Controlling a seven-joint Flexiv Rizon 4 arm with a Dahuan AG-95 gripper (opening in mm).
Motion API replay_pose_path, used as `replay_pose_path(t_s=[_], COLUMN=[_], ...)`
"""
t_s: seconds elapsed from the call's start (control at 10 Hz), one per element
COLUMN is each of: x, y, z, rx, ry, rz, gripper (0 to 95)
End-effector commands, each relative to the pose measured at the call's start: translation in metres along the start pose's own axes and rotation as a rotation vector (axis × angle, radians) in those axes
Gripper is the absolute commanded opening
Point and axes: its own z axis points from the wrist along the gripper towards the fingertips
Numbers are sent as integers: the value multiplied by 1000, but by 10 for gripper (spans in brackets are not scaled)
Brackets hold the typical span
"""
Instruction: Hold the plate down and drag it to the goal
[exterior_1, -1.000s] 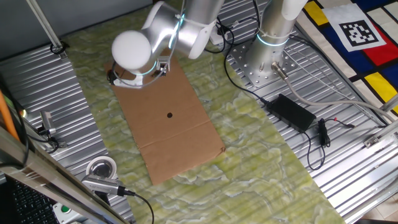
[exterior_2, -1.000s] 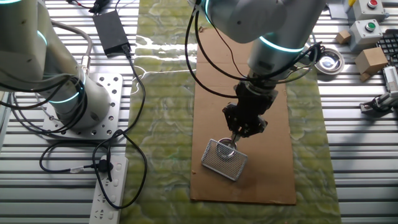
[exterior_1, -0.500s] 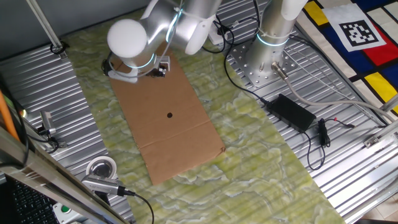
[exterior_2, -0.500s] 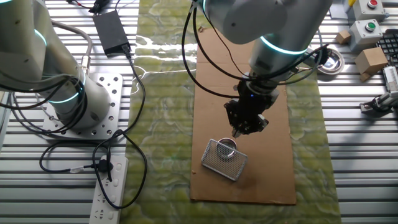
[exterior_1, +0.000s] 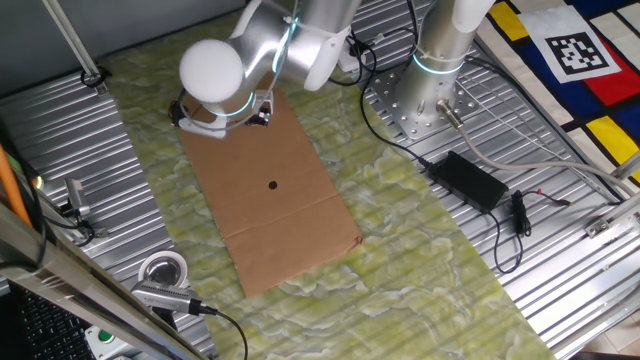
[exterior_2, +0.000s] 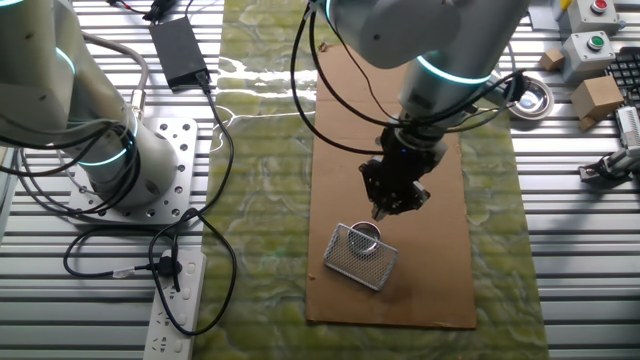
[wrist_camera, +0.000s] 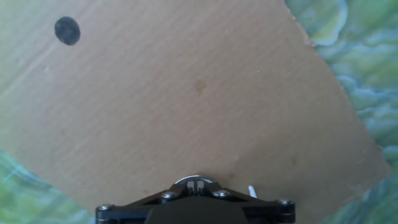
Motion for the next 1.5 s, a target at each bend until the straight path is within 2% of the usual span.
replay_pose_path(t_s=[0.1,0.6,0.9,1.1,1.3,1.5], x=[0,1,5,5,6,7], y=[0,3,3,2,1,1], z=[3,16,16,20,22,24], rx=[5,26,39,51,95,117], ry=[3,25,36,45,54,74], rz=[56,130,124,81,-11,-60], gripper=[0,0,0,0,0,0])
